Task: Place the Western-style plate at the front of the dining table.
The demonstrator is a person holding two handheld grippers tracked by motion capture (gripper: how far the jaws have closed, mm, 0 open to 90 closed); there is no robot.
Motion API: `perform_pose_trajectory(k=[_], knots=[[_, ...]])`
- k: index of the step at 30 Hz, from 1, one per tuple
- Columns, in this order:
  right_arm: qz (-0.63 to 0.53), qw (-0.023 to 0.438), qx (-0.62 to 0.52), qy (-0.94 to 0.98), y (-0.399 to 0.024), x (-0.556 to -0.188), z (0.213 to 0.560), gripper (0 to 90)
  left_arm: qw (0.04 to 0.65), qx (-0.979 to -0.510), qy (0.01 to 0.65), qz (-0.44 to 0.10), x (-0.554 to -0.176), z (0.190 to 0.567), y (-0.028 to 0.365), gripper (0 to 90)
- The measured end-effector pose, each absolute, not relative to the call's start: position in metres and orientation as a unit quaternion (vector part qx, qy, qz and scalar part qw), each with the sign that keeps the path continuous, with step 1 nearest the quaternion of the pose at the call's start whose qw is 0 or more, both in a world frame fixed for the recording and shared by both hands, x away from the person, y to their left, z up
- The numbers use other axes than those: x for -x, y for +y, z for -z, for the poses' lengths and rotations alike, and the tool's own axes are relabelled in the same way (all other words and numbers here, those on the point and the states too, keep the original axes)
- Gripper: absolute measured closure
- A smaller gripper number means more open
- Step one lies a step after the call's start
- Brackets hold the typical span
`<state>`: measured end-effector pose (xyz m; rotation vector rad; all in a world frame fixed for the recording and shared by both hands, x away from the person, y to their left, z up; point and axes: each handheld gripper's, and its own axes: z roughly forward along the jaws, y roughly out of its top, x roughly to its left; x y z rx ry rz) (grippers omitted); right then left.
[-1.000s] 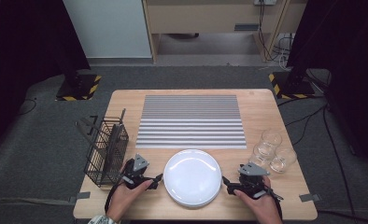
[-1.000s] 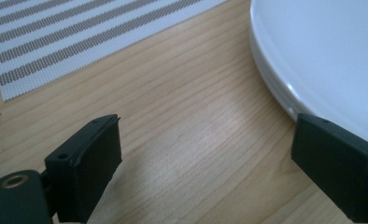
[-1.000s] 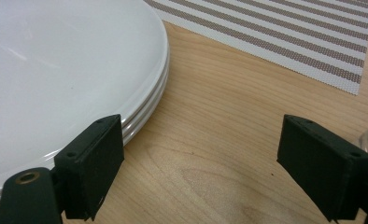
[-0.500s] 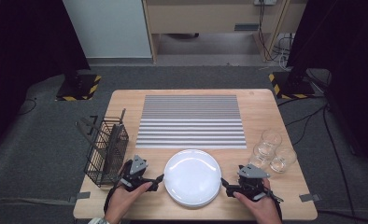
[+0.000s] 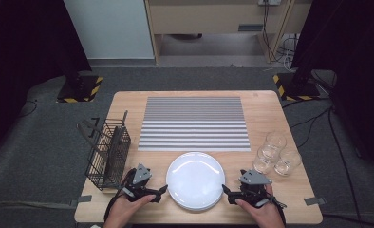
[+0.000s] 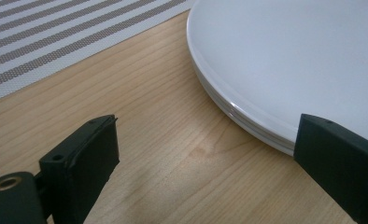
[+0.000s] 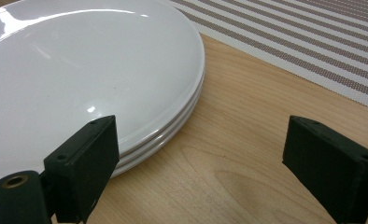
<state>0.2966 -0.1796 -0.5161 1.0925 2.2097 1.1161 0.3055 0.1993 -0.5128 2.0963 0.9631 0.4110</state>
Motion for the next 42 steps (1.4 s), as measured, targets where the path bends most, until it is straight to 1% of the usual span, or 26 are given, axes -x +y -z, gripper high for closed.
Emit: perform_pose_trajectory(k=[4,20,42], knots=[[-0.4,0.215,-0.392,0.8,-0.1788,-0.2966,0.517,10.6,0.382,-0.831,0.373,-0.158,-0.3053,0.5161,0.1959,6.0],[-0.397,0.213,-0.391,0.803,-0.1777,-0.2963,0.5182,10.5,0.394,-0.822,0.379,-0.16,-0.3096,0.5164,0.1937,5.9],[-0.395,0.211,-0.39,0.805,-0.1778,-0.2957,0.5194,8.7,0.393,-0.82,0.38,-0.168,-0.3112,0.516,0.1928,5.6]])
